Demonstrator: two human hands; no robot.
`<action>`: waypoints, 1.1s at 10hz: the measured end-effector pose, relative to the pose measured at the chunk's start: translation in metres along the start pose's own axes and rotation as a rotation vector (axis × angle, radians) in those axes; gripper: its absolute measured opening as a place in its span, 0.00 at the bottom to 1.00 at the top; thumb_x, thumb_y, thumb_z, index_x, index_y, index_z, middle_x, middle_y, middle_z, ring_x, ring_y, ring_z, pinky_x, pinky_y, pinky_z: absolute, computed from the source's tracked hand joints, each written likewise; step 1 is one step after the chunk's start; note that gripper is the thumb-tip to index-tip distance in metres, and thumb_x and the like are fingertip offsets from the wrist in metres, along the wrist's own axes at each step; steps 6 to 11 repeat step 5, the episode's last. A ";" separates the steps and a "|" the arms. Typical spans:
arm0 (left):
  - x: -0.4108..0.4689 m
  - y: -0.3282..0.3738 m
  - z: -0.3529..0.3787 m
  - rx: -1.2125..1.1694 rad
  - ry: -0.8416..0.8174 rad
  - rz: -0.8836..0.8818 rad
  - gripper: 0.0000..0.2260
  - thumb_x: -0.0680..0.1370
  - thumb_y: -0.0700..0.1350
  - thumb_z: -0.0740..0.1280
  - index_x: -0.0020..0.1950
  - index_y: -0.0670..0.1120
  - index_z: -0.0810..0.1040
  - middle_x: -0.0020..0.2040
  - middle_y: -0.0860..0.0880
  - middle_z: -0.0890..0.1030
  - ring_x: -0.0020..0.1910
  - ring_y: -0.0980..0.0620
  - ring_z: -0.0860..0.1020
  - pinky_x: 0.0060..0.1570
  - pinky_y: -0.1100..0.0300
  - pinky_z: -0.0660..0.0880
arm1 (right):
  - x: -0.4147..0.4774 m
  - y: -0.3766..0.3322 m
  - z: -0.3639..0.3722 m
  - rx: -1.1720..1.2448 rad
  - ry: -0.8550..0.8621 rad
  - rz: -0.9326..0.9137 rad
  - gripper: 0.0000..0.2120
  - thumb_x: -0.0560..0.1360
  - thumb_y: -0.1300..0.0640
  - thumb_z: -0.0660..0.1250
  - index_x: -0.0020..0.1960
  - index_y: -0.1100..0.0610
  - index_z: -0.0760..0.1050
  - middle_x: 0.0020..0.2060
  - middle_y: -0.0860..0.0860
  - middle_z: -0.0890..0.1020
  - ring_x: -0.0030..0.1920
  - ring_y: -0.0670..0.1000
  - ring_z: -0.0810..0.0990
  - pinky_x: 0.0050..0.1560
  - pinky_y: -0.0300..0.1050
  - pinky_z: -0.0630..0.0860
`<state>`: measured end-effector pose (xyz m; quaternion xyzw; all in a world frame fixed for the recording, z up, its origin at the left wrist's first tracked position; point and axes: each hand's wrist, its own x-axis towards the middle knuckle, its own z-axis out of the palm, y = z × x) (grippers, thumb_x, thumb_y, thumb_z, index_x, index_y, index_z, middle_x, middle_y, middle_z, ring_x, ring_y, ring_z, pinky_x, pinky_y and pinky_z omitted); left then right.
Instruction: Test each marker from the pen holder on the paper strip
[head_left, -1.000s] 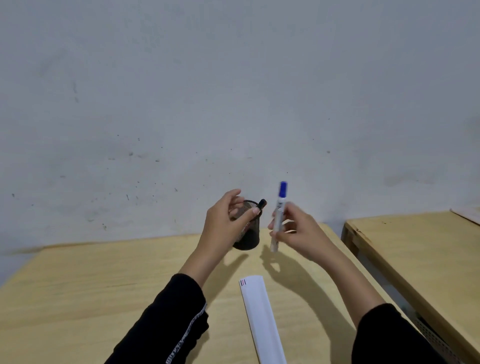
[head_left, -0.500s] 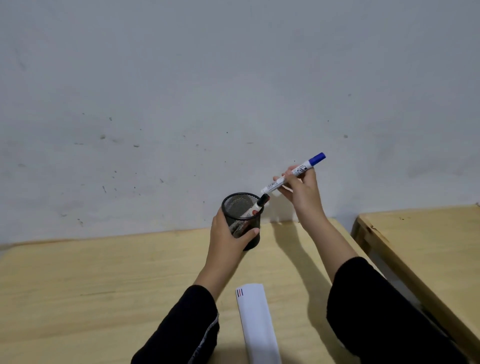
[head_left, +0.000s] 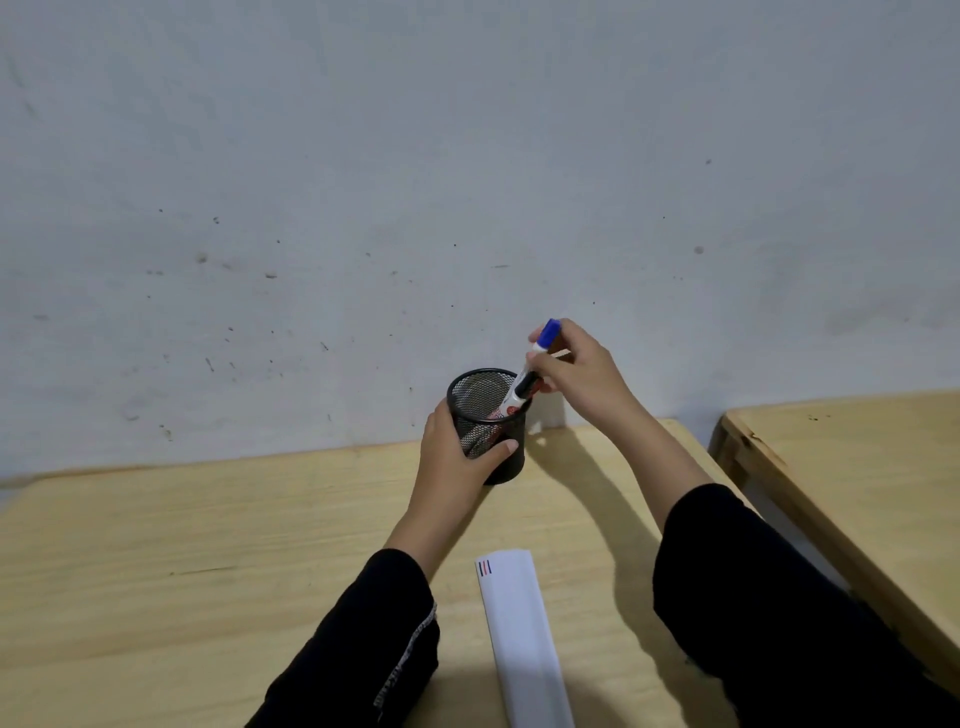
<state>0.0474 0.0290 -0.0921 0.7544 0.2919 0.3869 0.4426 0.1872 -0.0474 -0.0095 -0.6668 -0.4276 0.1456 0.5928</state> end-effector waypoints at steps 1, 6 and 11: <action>0.002 -0.001 -0.002 0.008 -0.022 -0.003 0.28 0.65 0.51 0.76 0.62 0.50 0.70 0.59 0.51 0.75 0.60 0.53 0.74 0.61 0.54 0.73 | -0.002 -0.001 0.000 -0.061 0.035 -0.010 0.07 0.71 0.62 0.67 0.48 0.55 0.73 0.39 0.55 0.79 0.34 0.51 0.76 0.40 0.41 0.75; 0.009 0.011 -0.020 0.108 -0.181 -0.070 0.26 0.67 0.48 0.76 0.61 0.46 0.71 0.59 0.51 0.75 0.59 0.52 0.74 0.55 0.60 0.72 | -0.015 -0.017 -0.011 -0.104 -0.140 0.134 0.07 0.76 0.59 0.62 0.52 0.57 0.76 0.46 0.56 0.79 0.44 0.52 0.80 0.50 0.46 0.78; 0.009 0.011 -0.020 0.108 -0.181 -0.070 0.26 0.67 0.48 0.76 0.61 0.46 0.71 0.59 0.51 0.75 0.59 0.52 0.74 0.55 0.60 0.72 | -0.015 -0.017 -0.011 -0.104 -0.140 0.134 0.07 0.76 0.59 0.62 0.52 0.57 0.76 0.46 0.56 0.79 0.44 0.52 0.80 0.50 0.46 0.78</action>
